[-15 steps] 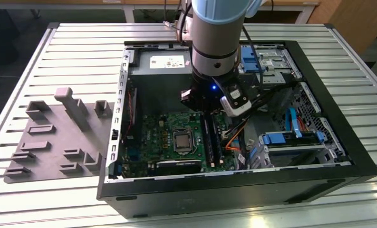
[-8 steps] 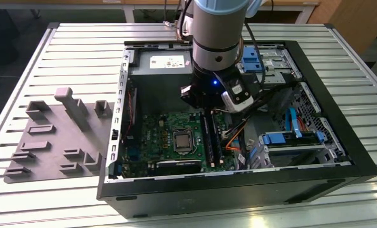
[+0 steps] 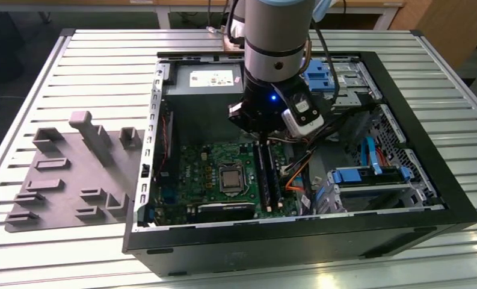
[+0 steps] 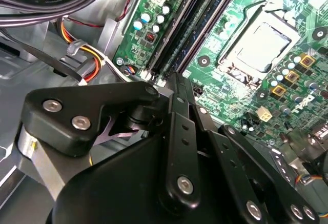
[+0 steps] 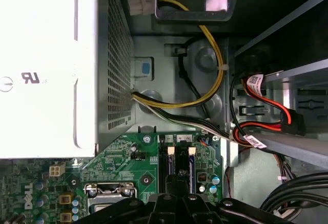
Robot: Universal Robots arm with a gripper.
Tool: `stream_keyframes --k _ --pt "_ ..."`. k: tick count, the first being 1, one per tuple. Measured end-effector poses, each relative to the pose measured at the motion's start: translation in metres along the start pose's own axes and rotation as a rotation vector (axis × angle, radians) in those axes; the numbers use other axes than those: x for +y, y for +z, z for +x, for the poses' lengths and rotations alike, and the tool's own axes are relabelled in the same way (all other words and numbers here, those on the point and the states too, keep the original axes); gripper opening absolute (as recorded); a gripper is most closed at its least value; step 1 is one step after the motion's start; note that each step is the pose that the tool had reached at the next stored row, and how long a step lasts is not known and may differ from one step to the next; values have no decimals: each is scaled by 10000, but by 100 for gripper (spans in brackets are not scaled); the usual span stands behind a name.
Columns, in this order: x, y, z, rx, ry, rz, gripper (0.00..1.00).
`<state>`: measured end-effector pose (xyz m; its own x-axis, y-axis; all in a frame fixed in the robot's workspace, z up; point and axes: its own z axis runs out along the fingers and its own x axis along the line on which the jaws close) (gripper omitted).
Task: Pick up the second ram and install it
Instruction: 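Press down the second ram until it locks into place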
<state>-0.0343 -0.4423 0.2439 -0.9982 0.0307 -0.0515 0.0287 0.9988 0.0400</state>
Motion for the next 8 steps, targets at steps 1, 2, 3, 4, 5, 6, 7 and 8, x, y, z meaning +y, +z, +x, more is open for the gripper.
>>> stream_keyframes --k 1,2,3,4,5,6,7,8 --pt "0 0 0 0 0 -1 11" --pt "0 0 0 0 0 0 11" --pt "0 0 0 0 0 -1 11" --pt "0 0 0 0 0 0 11" --pt "0 -1 0 0 0 1 11" --pt "-1 -2 0 0 0 2 11" --pt "-2 -2 0 1 0 2 11" --pt "-3 -2 0 1 0 2 11"
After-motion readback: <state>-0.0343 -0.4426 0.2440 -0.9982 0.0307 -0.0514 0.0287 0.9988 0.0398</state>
